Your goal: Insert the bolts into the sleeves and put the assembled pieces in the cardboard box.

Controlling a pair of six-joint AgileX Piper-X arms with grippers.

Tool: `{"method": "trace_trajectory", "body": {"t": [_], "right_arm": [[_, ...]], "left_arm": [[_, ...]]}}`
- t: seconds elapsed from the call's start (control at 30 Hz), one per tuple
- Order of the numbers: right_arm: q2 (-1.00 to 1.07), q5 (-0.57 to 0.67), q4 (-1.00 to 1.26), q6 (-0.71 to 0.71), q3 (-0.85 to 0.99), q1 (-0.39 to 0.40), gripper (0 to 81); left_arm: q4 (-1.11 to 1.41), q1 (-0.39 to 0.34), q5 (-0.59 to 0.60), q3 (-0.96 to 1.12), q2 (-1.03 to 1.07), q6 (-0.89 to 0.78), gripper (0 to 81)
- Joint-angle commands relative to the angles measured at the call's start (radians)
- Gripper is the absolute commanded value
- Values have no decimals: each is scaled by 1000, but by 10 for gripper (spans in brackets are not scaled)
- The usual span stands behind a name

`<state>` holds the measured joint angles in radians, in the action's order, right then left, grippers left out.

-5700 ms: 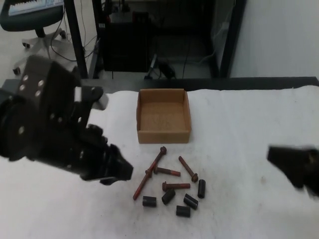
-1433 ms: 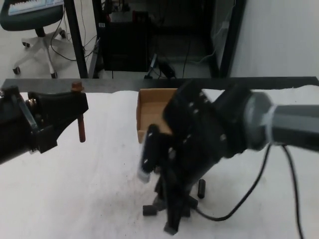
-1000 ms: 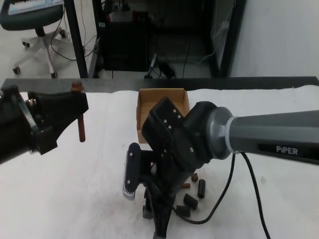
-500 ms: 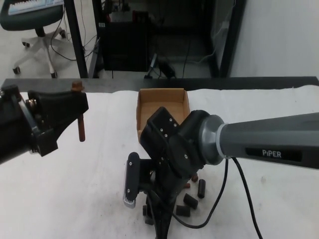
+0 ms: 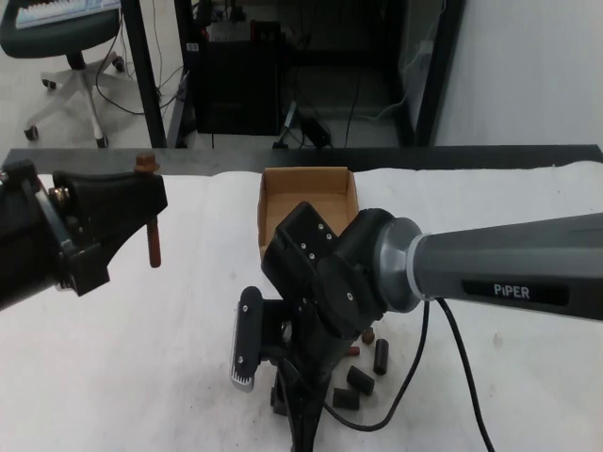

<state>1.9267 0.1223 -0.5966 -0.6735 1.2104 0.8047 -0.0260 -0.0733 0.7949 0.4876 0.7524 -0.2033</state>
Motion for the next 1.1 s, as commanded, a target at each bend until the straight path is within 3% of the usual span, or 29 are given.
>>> {"method": "trace_trajectory", "body": {"t": [0.0, 0.13, 0.33, 0.6, 0.73, 0.9, 1.07], "right_arm": [[-22, -18, 8, 42, 5, -7, 8], [-124, 33, 89, 171, 5, -27, 8], [-331, 273, 259, 559, -22, -143, 8], [-603, 620, 832, 994, -296, -266, 8], [-654, 743, 994, 1051, -428, -262, 8], [-632, 737, 1013, 997, -526, -215, 8], [-588, 721, 1013, 957, -549, -198, 8]], "left_arm": [[16, 2, 7, 1, -8, 2, 2], [49, 2, 7, 1, -30, -15, 2], [316, 2, 1, 1, -62, -180, 2], [757, -2, -42, 1, 27, -489, 2], [946, -36, -9, 1, 161, -581, 2], [1210, -151, 90, 1, 395, -680, 2], [1278, -230, 203, 1, 569, -666, 2]]}}
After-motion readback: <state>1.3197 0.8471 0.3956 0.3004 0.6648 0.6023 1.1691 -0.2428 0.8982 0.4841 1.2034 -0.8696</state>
